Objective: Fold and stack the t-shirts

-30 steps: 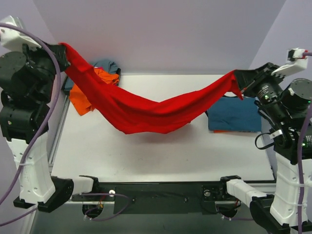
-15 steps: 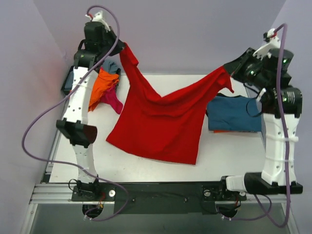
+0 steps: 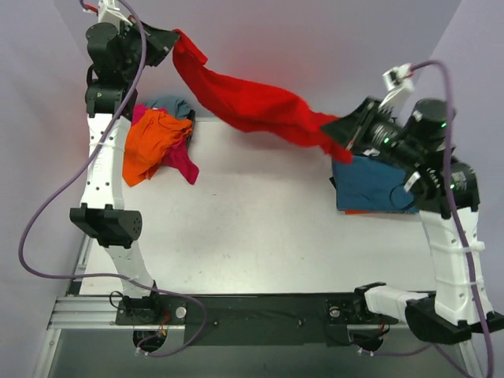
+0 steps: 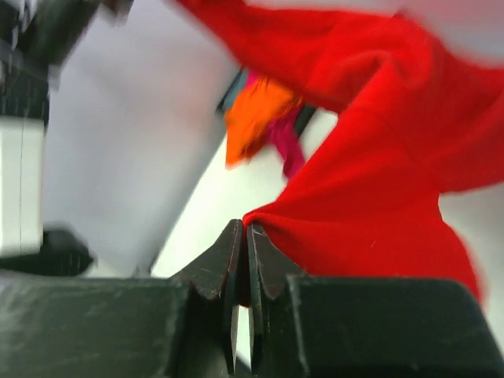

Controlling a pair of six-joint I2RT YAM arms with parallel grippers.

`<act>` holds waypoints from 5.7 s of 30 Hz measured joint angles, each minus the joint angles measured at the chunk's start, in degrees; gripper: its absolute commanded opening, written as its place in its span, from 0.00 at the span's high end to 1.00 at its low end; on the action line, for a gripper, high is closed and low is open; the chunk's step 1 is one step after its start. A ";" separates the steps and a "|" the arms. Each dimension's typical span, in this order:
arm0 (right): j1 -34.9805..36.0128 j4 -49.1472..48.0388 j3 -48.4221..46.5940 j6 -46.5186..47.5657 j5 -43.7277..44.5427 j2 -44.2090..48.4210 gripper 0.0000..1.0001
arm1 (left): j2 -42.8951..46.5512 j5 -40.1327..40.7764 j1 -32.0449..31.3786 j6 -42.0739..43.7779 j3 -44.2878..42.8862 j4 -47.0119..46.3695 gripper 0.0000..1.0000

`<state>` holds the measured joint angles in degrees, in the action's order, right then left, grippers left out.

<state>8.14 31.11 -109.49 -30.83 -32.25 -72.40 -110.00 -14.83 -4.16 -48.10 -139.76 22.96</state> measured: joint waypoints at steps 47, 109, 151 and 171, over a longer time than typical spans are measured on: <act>13.38 -18.91 45.72 -4.46 33.51 -20.87 0.46 | -7.54 19.69 -8.13 16.76 25.38 12.13 0.17; 5.27 -23.06 50.38 -12.90 37.83 -28.94 0.50 | 13.64 27.12 3.10 -7.41 88.78 -15.08 0.42; 4.02 -25.16 57.02 -13.86 37.88 -24.00 1.00 | 13.90 28.09 3.28 -6.49 90.40 -18.49 0.45; 6.01 -10.60 79.10 -17.77 40.09 9.64 1.00 | 6.34 26.10 5.42 -4.04 82.75 -19.17 1.00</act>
<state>14.15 20.51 -30.39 -48.60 7.84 -62.76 -103.66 11.27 1.26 -52.14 -57.01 3.79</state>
